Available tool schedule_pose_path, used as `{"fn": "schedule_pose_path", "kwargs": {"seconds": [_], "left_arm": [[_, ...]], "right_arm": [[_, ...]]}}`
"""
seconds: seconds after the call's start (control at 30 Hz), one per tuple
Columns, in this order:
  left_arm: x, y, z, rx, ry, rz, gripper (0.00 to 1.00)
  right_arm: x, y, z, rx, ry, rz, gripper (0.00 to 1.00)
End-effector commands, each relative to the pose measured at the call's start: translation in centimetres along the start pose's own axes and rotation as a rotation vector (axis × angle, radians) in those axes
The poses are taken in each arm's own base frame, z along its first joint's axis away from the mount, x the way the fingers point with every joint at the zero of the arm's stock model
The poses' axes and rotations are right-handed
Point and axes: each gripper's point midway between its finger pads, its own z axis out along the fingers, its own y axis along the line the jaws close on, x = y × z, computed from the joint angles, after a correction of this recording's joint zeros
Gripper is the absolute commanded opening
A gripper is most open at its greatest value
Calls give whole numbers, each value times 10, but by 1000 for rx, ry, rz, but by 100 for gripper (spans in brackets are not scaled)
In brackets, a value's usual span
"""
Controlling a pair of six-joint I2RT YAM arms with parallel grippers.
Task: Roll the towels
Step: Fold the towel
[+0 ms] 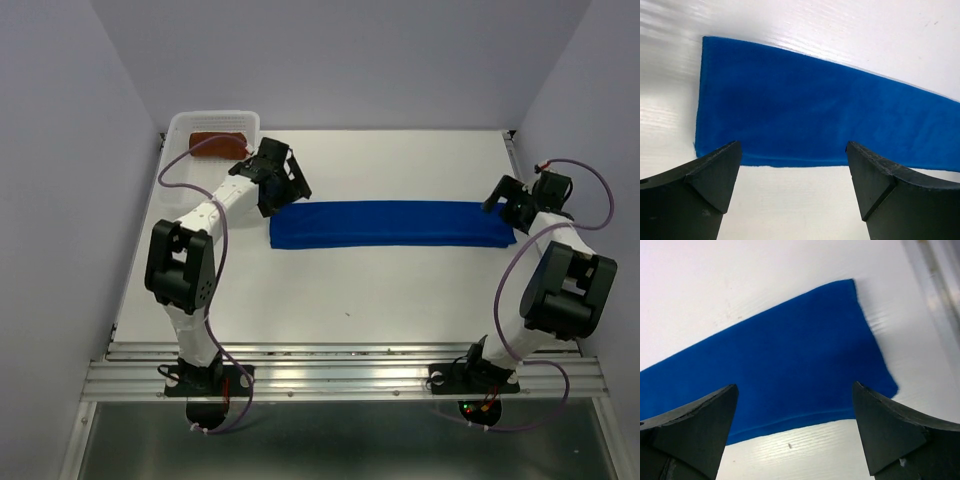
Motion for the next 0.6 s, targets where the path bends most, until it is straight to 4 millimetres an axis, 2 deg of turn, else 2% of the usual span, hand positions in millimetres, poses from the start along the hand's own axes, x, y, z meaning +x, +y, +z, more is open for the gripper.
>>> {"fn": "schedule_pose_path", "kwargs": {"seconds": [0.0,0.13,0.23,0.3,0.47,0.57], "left_arm": [[14,-8,22,42,76,36,97],[30,1,43,19,126,40,97],[46,12,58,-1,178,38,97],[55,28,66,-40,207,21,97],[70,59,69,-111,241,-5,97],[73,67,65,-127,238,-5,97]], "right_arm": [[10,19,15,-101,63,51,100],[35,13,34,-100,144,89,100],[54,-2,46,-31,202,125,100],[58,-13,50,32,211,132,100],[70,-36,51,165,246,155,100],[67,-45,45,224,235,149,100]]}}
